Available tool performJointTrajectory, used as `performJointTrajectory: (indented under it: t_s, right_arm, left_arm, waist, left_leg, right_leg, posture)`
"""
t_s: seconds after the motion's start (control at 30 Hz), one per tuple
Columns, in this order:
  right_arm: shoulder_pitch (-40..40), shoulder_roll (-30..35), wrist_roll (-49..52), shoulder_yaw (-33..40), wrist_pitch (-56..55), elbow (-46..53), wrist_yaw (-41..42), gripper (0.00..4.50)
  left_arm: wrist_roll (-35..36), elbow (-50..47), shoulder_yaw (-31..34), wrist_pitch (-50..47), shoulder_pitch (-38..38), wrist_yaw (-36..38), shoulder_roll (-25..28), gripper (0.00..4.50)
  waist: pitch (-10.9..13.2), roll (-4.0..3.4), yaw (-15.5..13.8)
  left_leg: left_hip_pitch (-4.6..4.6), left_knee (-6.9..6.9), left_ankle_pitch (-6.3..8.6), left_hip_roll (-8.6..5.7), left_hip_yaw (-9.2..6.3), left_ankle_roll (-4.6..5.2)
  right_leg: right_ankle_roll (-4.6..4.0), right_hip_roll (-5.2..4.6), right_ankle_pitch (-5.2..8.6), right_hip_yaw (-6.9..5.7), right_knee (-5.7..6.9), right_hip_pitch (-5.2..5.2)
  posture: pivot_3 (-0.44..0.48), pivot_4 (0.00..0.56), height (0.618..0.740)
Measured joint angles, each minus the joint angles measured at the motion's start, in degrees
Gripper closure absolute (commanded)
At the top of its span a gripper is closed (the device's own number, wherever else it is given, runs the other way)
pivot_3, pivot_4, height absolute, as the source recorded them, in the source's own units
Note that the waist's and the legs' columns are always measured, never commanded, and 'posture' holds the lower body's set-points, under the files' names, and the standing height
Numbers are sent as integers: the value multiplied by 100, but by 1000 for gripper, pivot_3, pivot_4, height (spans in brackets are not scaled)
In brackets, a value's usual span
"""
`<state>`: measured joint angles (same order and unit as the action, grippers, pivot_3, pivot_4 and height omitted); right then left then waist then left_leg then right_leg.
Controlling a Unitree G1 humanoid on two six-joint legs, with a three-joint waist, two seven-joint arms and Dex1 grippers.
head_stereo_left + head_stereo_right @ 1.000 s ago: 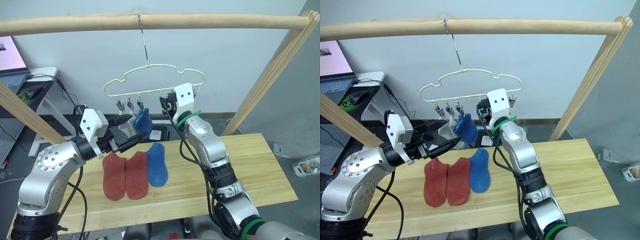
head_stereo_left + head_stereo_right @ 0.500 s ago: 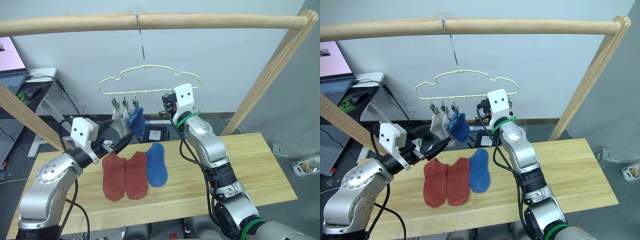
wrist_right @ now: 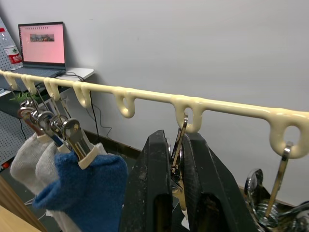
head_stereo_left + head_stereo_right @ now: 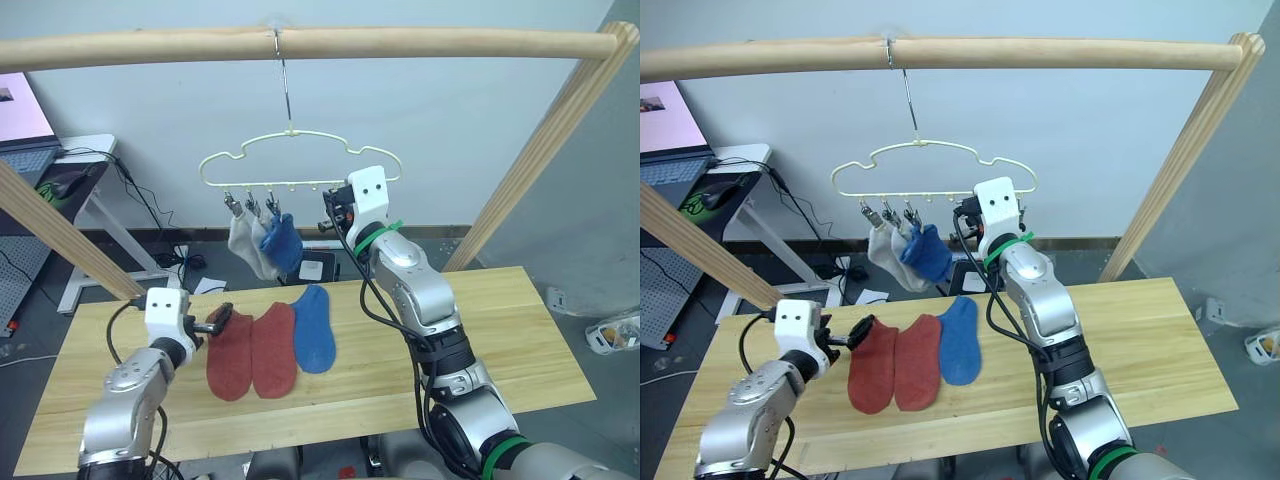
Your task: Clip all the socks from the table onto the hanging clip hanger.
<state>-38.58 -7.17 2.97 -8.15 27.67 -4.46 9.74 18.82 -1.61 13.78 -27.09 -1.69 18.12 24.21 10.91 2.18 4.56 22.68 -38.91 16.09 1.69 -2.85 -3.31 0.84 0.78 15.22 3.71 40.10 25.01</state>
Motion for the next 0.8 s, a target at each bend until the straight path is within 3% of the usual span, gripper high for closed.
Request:
performJointTrajectory:
  t_s: [0.33,0.8]
  right_arm:
    - [84,8,7,-55,187,230,30,4493]
    - [141,46,37,-162,311,401,40,4493]
  left_arm:
    - [-263,932,-157,-318,421,-154,-99,0]
    - [-247,1134,-87,-542,551,-121,-188,3392]
  waist:
    - [4,-4,8]
    - [5,-7,11]
  left_leg:
    - [-1,3,0,2,-4,1]
    - [-3,3,0,4,-2,1]
  right_leg:
    - [0,0,0,-2,-2,0]
    - [0,-4,0,1,-3,-2]
  posture:
    - [-32,197,740]
    - [-36,192,740]
